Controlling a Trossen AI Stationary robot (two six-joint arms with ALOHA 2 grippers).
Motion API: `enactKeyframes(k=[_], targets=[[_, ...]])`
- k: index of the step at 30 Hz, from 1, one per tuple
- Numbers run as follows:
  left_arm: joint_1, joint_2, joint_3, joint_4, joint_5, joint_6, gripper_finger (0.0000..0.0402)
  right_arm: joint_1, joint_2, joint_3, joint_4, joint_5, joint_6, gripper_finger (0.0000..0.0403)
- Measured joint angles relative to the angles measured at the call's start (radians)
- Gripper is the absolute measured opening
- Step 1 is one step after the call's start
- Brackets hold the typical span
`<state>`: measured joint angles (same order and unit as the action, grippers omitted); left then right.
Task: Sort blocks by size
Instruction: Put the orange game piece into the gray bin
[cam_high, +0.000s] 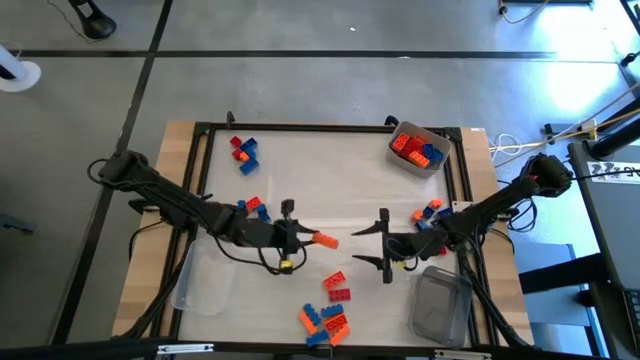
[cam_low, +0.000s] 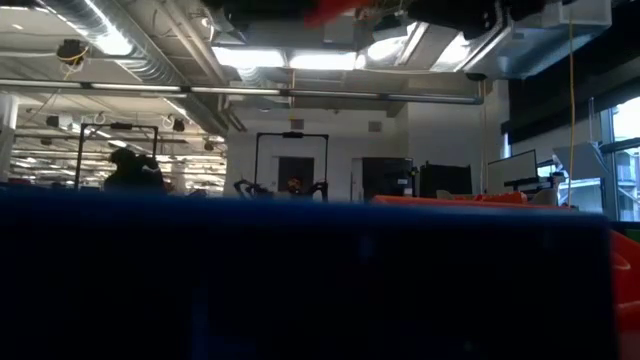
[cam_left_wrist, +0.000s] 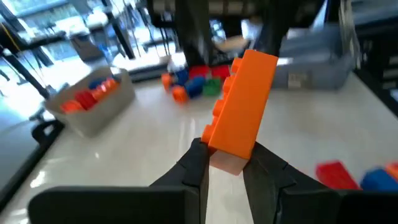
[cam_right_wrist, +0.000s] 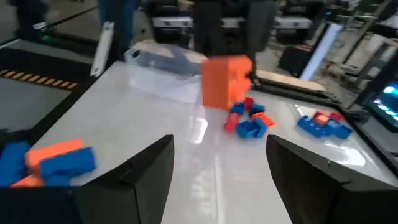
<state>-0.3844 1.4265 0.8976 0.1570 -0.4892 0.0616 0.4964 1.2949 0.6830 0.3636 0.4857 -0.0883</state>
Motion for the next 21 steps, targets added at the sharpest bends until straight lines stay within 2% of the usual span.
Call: enactKeyframes(k=[3, 6, 13, 21], targets=[[0.013, 0.0, 0.0, 0.086, -0.002, 0.032, 0.0059, -0.032, 0.0, 0.0, 0.038, 0.011, -0.028, 0.0253], [0.041, 0.0, 0.0, 0.152, -0.003, 0.052, 0.0062, -0.061, 0.0, 0.0, 0.116, -0.022, -0.072, 0.0253], [0.094, 0.0, 0.0, 0.201, -0.004, 0.043, 0.0058, -0.116, 0.0, 0.0, 0.183, -0.083, -0.123, 0.0253], [0.1, 0.01, 0.0, 0.23, -0.002, 0.052, 0.0065, -0.151, 0.023, 0.001, 0.275, -0.129, -0.144, 0.0253]])
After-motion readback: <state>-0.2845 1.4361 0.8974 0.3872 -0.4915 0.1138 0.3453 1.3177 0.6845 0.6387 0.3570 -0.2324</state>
